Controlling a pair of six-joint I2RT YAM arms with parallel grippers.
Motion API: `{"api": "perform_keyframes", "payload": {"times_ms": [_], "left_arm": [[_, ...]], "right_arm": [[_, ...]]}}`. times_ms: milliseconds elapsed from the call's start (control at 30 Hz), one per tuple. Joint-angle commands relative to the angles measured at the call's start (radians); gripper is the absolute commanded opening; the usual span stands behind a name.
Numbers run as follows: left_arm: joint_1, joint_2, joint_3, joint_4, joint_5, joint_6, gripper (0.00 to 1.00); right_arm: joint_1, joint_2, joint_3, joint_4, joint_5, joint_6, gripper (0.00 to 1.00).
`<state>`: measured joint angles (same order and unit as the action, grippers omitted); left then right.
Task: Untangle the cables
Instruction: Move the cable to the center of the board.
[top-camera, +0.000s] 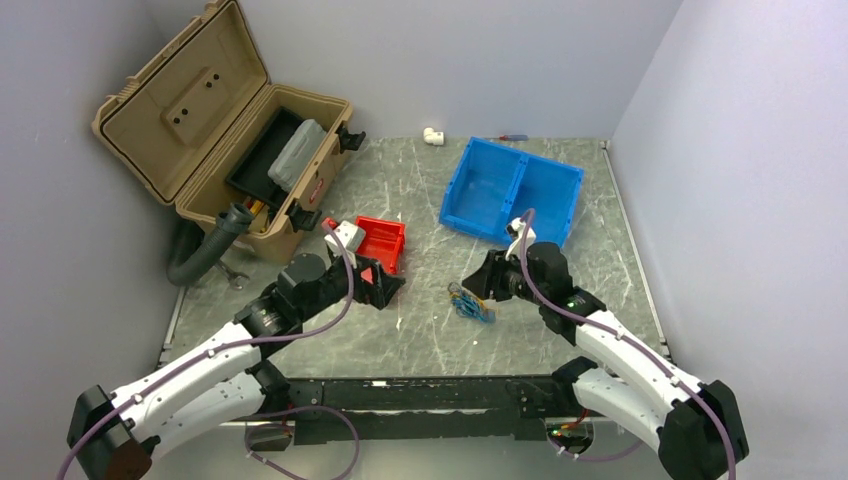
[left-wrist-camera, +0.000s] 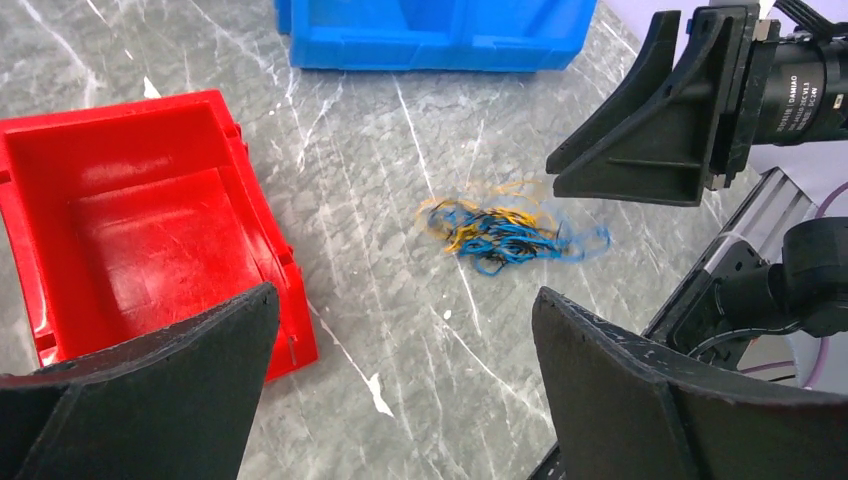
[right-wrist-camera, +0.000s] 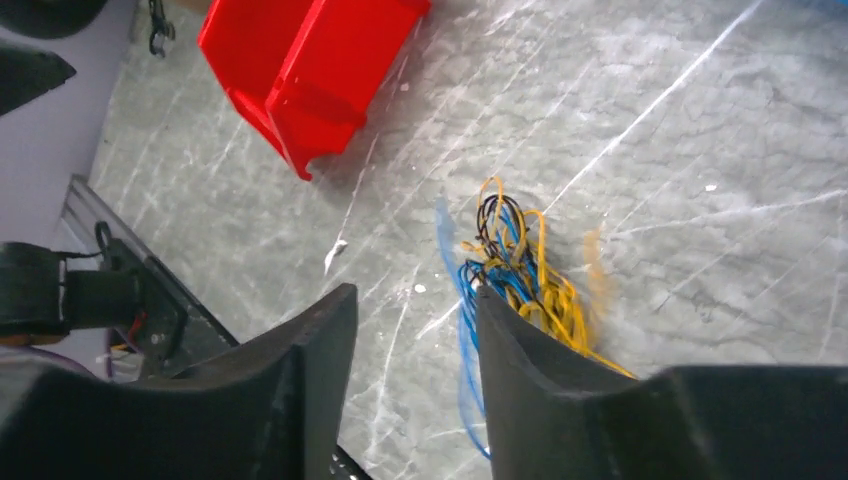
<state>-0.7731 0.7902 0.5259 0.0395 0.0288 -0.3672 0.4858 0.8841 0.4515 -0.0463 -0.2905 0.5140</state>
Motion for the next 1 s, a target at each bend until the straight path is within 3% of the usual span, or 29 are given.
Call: {"api": "perform_keyframes", "payload": {"times_ms": [0, 67, 233, 333, 467, 667, 733, 867, 967], "left_arm": [[-0.005, -0.007, 0.065, -0.06, -0.051, -0.085, 0.99], [-0.005, -0.019, 0.065, -0.088, -0.142, -0.156, 0.99], [-0.002, -0.064, 0.063, -0.22, -0.304, -0.314, 0.99], [-0.001, -0.073, 0.037, -0.123, -0.16, -0.234, 1.0], [-0.006, 0.035, 0.11, -0.137, -0.011, -0.201, 1.0], [-0.09, 0.26, 0.242, -0.175, 0.022, -0.211, 1.0], [-0.102, 0.301, 0.232, -0.116, 0.033, -0.25, 0.99], [-0.111, 0.412, 0.248, -0.034, 0.076, -0.307, 0.86], [-0.131, 0.511, 0.295, -0.003, 0.096, -0.338, 0.82]], "right_arm": [[0.005, -0.021, 0.056, -0.078, -0.013, -0.001, 0.61], [0.005, -0.034, 0.082, -0.122, 0.043, -0.014, 0.7], [0.005, -0.042, 0.121, -0.194, 0.204, -0.009, 0.74], [0.003, -0.033, 0.135, -0.231, 0.284, 0.01, 0.76], [0.003, -0.039, 0.141, -0.255, 0.36, 0.024, 0.79], [0.001, -0.096, 0.117, -0.269, 0.441, 0.06, 0.89], [-0.002, -0.116, 0.104, -0.268, 0.448, 0.07, 0.88], [-0.017, -0.11, 0.097, -0.282, 0.429, 0.068, 0.85], [-0.03, -0.081, 0.11, -0.308, 0.393, 0.057, 0.76]]}}
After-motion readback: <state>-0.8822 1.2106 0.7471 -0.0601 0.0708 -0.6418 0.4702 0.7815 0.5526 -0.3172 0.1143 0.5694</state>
